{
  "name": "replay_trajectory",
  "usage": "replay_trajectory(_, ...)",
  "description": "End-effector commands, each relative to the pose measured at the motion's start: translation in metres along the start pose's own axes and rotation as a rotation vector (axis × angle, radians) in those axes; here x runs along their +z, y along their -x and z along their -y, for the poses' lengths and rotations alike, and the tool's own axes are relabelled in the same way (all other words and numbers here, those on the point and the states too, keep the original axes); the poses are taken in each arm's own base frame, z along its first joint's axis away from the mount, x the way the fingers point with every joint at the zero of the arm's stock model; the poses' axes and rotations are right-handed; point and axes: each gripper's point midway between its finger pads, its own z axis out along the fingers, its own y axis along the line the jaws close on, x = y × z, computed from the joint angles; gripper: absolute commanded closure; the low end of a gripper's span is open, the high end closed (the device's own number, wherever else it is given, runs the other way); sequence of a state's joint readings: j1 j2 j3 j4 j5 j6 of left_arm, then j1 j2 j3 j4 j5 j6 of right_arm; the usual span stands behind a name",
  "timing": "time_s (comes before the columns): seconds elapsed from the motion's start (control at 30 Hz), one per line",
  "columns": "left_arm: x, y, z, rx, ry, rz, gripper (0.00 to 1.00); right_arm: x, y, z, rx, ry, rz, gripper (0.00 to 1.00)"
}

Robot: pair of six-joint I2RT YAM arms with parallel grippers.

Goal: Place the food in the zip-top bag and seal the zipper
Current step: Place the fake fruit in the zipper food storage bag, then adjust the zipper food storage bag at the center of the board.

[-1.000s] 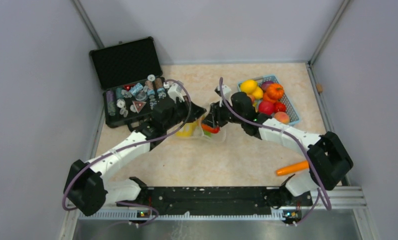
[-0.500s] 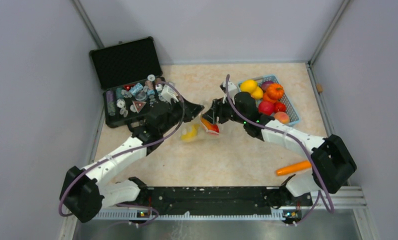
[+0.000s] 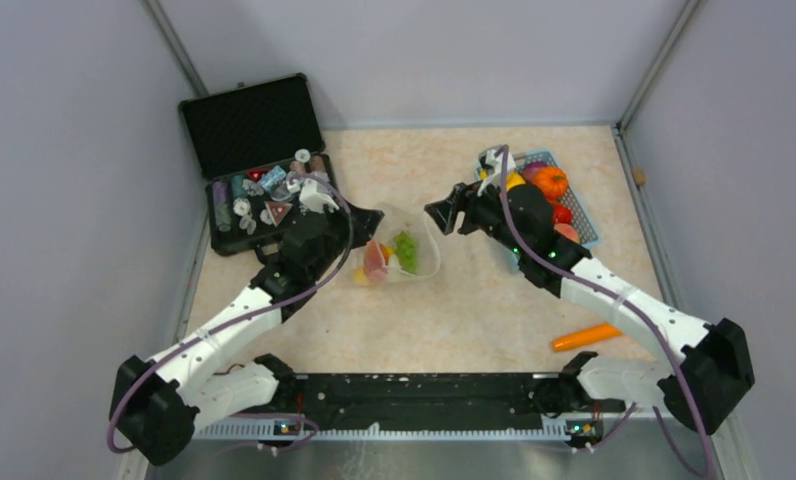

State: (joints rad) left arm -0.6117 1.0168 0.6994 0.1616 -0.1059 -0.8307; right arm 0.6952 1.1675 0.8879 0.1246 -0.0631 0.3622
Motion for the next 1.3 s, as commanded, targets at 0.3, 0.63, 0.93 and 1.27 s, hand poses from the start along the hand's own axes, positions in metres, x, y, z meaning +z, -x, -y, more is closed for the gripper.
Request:
replay_trajectory(0.3,-0.008,0.023,-0.014,0.077,0.083,0.072,0.97,0.038,-0.066,0.001,0.167,0.083,-0.229,0.46)
replay_trajectory(0.63,-0.008,0.021,-0.009,0.101,0.049,0.056,0.97,0.048,-0.050,0.020,0.045,-0.018,-0.216,1.00)
replay_trajectory(0.93,-0.017,-0.009,0.011,0.353,-0.078,-0.192,0.97,0.038,0.044,0.022,-0.030,-0.117,0.070,1.00)
replay_trajectory(1.27,-0.012,0.023,0.013,0.277,-0.013,-0.039,0.98,0.060,0.021,0.046,-0.025,-0.217,-0.024,1.00)
